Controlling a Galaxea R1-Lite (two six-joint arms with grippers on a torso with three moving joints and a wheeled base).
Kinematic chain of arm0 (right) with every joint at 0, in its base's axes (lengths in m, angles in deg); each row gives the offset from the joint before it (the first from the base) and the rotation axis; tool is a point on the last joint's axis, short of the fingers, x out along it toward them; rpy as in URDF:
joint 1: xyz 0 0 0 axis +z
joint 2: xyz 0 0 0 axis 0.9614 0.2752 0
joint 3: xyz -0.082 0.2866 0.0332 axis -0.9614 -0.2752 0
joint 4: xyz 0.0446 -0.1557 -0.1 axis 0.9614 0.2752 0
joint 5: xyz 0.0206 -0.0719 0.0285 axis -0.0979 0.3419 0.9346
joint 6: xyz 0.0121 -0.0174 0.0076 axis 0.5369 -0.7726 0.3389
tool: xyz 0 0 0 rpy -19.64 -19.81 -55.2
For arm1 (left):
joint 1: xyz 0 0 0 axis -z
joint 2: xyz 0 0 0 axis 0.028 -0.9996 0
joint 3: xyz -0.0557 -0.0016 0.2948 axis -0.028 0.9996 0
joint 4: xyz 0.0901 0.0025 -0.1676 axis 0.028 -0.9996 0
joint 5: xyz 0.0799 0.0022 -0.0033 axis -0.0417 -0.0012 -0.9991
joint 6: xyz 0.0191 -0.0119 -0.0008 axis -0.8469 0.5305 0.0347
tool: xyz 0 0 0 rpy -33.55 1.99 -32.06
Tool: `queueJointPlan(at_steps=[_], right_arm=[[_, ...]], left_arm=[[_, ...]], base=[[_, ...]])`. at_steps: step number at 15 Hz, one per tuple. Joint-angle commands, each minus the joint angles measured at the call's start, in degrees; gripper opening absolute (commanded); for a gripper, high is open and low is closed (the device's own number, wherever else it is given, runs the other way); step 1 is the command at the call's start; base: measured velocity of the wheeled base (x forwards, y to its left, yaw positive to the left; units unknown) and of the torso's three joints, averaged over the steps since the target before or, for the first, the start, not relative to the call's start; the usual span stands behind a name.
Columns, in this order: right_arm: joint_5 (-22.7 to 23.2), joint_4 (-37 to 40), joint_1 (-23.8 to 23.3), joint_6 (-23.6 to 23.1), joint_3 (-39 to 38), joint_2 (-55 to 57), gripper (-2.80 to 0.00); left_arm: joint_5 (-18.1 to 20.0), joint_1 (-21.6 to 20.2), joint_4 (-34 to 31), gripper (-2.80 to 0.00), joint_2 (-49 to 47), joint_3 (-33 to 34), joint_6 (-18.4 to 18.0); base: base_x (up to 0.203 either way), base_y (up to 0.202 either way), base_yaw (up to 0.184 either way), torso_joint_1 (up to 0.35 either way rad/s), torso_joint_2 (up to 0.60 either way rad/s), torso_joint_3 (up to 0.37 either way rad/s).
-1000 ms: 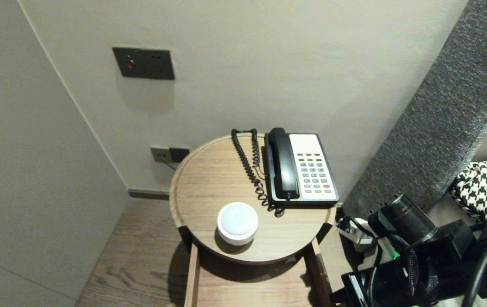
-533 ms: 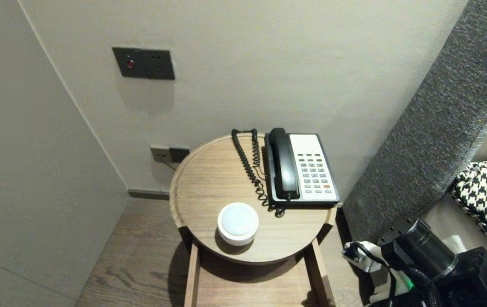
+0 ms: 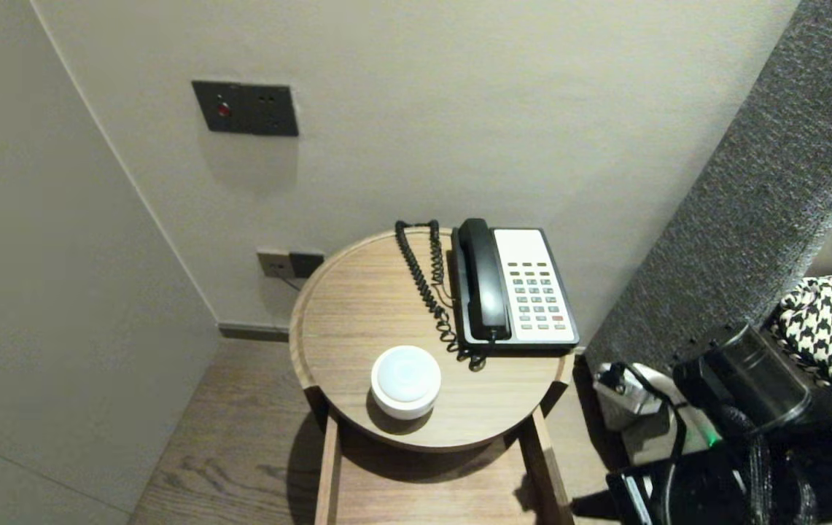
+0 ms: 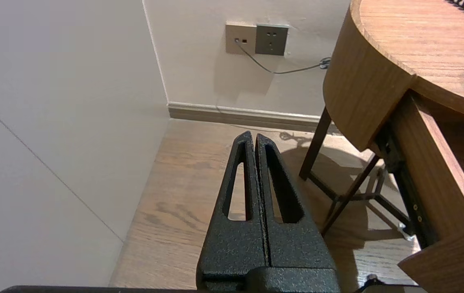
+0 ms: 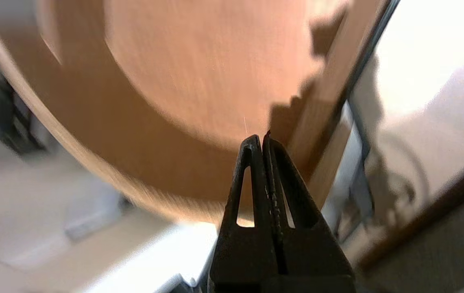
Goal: Put the remote controls on the table in the drawer one by one
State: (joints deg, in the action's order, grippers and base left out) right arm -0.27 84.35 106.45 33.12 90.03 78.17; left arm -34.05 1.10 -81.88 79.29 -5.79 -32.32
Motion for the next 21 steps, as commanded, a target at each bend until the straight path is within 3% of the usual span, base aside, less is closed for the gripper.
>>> queueJointPlan(at_steps=[1,6,10,13,16,17,21], right_arm=[[0.0,0.4,-4.2,0.4,8.2,0.6,-2.8],[-6.3,15.2,-5.3,-0.5,30.8,4.8,-2.8],[-18.8,23.6,2.4,-4.1,47.5,14.0,-2.8],[-21.3,24.2,7.6,-5.2,53.7,18.4,-2.8],[-21.5,23.9,11.7,-6.9,54.3,18.7,-2.8],[-21.5,23.8,12.8,-7.0,54.4,18.6,0.0],[-21.4,21.8,15.6,-8.0,54.2,20.3,0.0]], left_arm=[[0.0,0.0,0.0,-2.8,0.1,0.0,0.0],[0.0,0.0,0.1,-2.8,0.1,0.0,0.0],[0.0,0.0,0.1,-2.8,0.1,0.0,0.0],[0.0,0.0,0.1,-2.8,0.1,0.0,0.0],[0.0,0.0,0.1,-2.8,0.1,0.0,0.0],[0.0,0.0,0.1,-2.8,0.1,0.0,0.0],[0.0,0.0,0.0,-2.8,0.1,0.0,0.0]], base=[[0.0,0.0,0.0,0.0,0.0,0.0],[0.0,0.0,0.0,0.0,0.0,0.0],[0.0,0.0,0.0,0.0,0.0,0.0],[0.0,0.0,0.0,0.0,0.0,0.0],[0.0,0.0,0.0,0.0,0.0,0.0],[0.0,0.0,0.0,0.0,0.0,0.0],[0.0,0.0,0.0,0.0,0.0,0.0]])
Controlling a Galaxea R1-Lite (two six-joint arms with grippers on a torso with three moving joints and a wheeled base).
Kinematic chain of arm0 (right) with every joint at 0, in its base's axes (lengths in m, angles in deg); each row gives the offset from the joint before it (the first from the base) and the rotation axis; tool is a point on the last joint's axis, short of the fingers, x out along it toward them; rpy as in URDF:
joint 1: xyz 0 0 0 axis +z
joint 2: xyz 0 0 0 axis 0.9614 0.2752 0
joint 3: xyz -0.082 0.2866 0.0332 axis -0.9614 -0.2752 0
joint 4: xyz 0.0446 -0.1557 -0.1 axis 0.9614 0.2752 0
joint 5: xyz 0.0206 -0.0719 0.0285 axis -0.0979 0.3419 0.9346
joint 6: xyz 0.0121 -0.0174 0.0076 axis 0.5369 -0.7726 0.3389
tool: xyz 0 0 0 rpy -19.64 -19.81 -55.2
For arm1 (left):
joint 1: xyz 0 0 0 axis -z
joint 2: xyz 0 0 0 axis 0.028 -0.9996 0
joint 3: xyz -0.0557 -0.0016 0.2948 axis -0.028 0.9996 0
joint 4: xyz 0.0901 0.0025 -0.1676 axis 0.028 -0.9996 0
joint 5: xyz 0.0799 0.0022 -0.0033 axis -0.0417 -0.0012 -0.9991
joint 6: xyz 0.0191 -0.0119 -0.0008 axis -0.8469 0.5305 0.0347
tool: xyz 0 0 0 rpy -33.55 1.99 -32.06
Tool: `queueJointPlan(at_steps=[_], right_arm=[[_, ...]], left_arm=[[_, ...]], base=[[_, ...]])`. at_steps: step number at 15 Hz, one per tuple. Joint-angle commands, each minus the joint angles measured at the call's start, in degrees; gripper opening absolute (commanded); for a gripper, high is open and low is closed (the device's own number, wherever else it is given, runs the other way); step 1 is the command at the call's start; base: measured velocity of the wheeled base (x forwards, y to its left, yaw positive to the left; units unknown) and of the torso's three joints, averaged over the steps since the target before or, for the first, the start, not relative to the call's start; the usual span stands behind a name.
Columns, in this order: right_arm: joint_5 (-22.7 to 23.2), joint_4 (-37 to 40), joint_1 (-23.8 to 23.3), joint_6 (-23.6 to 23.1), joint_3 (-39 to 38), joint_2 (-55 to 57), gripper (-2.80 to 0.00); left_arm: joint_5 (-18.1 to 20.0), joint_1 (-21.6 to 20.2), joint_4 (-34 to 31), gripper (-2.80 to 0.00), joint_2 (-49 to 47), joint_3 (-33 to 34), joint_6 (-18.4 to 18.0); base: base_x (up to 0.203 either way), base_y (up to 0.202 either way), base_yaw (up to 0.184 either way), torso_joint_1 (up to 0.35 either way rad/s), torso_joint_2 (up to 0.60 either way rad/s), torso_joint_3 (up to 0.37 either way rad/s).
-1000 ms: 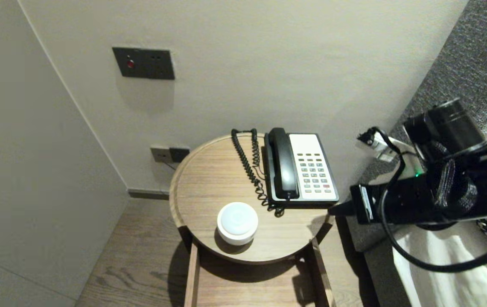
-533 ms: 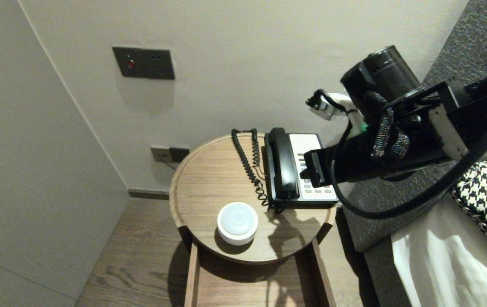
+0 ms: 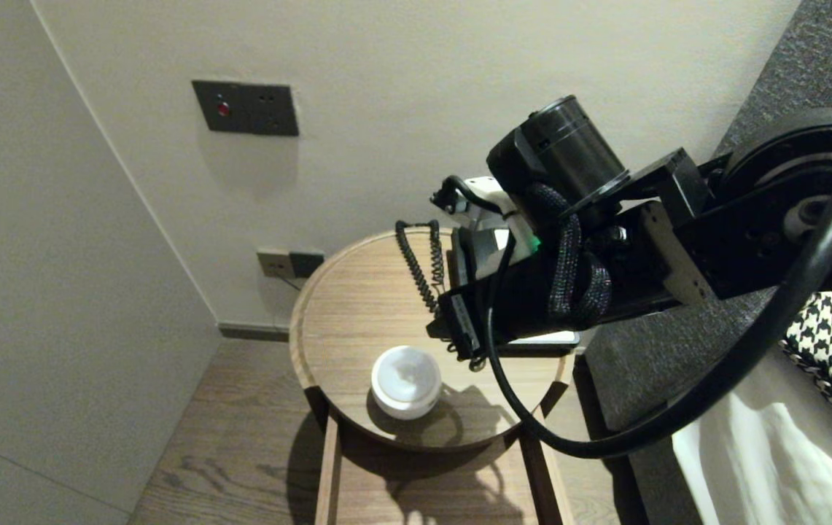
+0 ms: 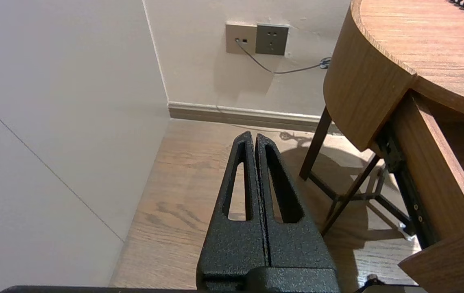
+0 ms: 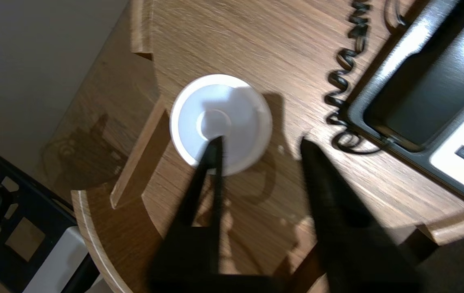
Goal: Put the remote controls on the table in the drawer one by one
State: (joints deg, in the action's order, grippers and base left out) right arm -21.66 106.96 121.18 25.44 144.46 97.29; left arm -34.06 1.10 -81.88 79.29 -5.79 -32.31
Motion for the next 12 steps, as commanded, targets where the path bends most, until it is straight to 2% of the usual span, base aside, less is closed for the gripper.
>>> queueJointPlan(at_steps=[1,5,8,12], right_arm=[[0.0,-2.2,1.1,-1.1,-0.7,1.6,0.0],[0.0,-3.7,2.3,-3.4,-0.4,3.8,0.0],[-0.1,-3.8,2.3,-7.2,-2.1,4.7,0.0],[-1.4,-3.8,2.5,-8.7,-2.2,6.2,0.0]], left_arm=[[0.0,0.0,0.0,-2.8,0.1,0.0,0.0],[0.0,0.0,0.1,-2.8,0.1,0.0,0.0],[0.0,0.0,0.1,-2.8,0.1,0.0,0.0],[0.0,0.0,0.1,-2.8,0.1,0.0,0.0]], base=[[0.0,0.0,0.0,0.0,0.0,0.0],[0.0,0.0,0.0,0.0,0.0,0.0],[0.0,0.0,0.0,0.0,0.0,0.0],[0.0,0.0,0.0,0.0,0.0,0.0]])
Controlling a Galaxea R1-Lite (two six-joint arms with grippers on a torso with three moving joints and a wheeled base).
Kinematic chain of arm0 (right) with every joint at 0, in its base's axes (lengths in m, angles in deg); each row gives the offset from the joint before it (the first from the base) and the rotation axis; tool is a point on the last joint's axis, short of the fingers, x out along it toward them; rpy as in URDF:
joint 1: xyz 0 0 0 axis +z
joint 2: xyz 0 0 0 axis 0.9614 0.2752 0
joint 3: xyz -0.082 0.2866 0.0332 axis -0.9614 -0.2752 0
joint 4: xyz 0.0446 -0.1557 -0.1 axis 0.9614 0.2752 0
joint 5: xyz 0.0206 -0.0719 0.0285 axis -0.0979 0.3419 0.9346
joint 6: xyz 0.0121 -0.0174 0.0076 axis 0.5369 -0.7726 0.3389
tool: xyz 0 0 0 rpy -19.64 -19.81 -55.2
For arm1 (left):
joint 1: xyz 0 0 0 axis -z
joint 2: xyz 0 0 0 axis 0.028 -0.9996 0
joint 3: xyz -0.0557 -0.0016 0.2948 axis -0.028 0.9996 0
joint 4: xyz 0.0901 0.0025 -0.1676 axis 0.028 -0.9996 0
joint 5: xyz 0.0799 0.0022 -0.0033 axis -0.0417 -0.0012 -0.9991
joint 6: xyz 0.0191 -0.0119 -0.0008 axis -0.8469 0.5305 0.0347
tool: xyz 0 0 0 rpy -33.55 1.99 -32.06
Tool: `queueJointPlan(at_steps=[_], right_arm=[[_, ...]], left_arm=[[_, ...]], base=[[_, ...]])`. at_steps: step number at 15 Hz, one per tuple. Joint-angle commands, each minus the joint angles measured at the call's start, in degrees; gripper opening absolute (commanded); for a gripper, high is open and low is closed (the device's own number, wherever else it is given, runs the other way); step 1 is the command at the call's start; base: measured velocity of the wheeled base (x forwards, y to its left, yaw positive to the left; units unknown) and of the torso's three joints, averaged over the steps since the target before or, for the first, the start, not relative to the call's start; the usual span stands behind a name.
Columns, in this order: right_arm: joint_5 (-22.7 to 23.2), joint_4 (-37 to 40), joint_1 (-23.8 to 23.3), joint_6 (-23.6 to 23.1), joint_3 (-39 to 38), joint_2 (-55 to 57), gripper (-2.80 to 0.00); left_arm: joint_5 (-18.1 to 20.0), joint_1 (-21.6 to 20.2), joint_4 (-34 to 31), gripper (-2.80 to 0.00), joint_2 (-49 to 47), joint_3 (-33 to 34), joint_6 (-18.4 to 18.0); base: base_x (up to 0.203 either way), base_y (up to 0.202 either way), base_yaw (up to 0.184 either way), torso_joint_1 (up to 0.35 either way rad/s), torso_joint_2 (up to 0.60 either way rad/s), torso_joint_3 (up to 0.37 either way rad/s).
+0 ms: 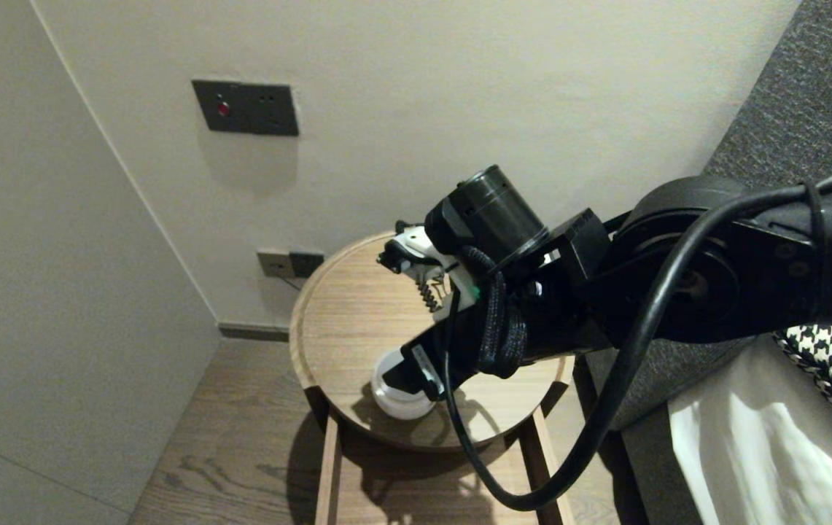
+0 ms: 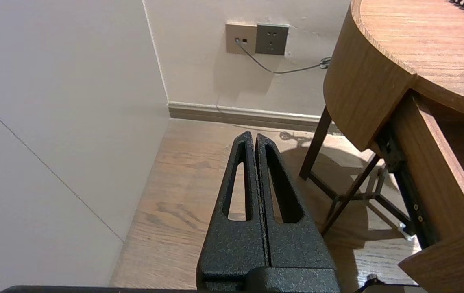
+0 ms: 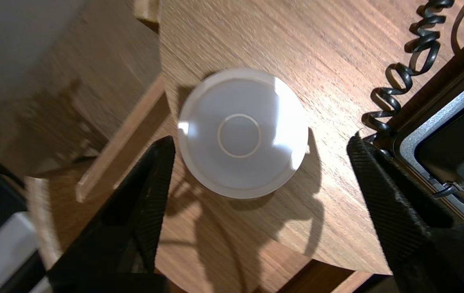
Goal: Put the remote controls on the table in the drawer one by one
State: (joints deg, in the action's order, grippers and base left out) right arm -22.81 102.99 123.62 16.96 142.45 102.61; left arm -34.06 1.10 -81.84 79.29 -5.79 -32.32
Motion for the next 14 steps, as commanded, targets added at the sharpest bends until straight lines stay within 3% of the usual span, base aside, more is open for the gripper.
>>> queueJointPlan(at_steps=[1,14], right_arm=[[-0.3,0.2,0.1,-0.1,-0.1,1.1,0.0],[-0.3,0.2,0.9,-0.3,0.8,3.3,0.0]], left_arm=[[0.0,0.0,0.0,-2.8,0.1,0.0,0.0],[0.0,0.0,0.0,-2.8,0.1,0.0,0.0]], base=[[0.0,0.0,0.0,0.0,0.0,0.0],[0.0,0.0,0.0,0.0,0.0,0.0]])
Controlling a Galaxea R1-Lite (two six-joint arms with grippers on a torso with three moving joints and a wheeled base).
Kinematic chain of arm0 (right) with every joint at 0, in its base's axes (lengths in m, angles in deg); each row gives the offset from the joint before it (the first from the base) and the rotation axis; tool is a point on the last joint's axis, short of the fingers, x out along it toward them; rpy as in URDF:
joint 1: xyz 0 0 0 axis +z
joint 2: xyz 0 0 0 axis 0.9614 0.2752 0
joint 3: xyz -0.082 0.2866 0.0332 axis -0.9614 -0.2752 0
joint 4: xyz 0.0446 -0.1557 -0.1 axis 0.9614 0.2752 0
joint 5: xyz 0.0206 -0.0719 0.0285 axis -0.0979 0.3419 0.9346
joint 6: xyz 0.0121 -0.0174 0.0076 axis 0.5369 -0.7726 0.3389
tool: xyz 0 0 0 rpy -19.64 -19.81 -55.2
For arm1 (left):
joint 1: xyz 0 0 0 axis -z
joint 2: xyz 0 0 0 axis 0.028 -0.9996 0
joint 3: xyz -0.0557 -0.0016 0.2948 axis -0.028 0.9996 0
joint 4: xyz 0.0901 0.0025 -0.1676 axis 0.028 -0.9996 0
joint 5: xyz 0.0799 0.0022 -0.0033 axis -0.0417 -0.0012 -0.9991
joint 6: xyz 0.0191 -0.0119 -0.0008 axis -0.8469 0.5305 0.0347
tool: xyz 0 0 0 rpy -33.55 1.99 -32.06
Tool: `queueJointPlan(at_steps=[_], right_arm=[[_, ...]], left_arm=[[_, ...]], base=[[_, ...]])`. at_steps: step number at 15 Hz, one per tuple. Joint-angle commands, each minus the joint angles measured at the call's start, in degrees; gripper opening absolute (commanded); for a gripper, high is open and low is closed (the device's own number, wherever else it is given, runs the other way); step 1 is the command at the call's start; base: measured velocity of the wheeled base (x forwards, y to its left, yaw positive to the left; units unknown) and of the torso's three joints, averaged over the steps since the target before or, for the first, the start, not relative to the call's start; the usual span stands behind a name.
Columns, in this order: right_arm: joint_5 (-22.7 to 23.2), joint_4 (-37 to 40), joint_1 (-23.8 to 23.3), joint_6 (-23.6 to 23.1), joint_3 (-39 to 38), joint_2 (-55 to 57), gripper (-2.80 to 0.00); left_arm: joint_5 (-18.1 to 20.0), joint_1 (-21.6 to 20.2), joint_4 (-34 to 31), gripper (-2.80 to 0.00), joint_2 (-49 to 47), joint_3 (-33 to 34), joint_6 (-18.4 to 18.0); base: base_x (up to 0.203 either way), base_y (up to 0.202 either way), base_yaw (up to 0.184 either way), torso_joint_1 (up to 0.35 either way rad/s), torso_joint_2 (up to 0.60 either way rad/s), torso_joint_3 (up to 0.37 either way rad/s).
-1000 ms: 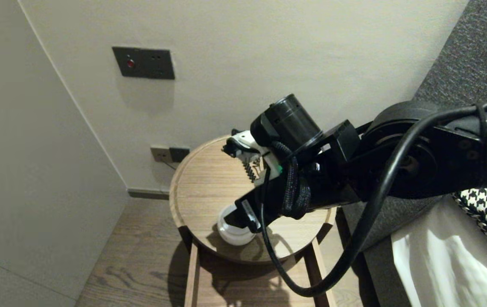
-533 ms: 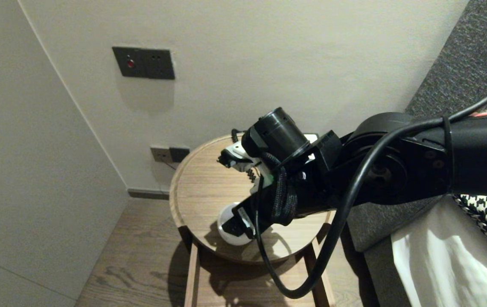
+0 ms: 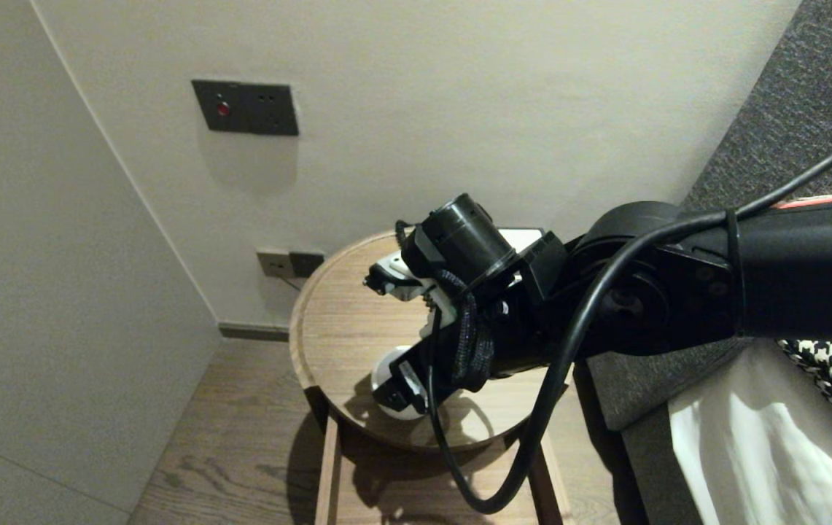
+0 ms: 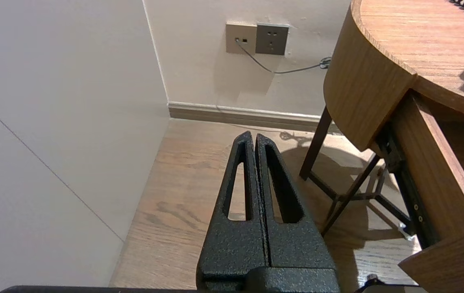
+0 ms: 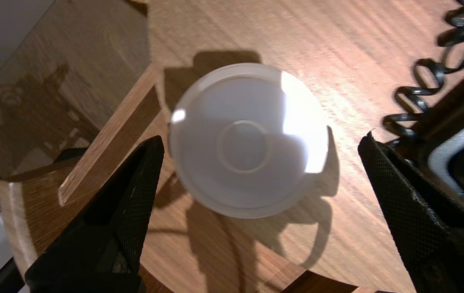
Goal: Put the remote controls on the table in the drawer one by one
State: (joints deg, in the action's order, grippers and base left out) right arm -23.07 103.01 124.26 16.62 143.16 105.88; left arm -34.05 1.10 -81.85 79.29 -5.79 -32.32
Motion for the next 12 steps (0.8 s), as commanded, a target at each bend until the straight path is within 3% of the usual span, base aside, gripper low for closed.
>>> queueJointPlan(at_steps=[1,12], right_arm=[[0.0,0.1,0.3,0.0,0.2,0.0,0.0],[-0.1,0.1,0.3,-1.5,-0.1,2.6,0.0]], left_arm=[[0.0,0.0,0.0,-2.8,0.1,0.0,0.0],[0.0,0.0,0.0,-2.8,0.1,0.0,0.0]], base=[[0.0,0.0,0.0,0.0,0.0,0.0],[0.0,0.0,0.0,0.0,0.0,0.0]])
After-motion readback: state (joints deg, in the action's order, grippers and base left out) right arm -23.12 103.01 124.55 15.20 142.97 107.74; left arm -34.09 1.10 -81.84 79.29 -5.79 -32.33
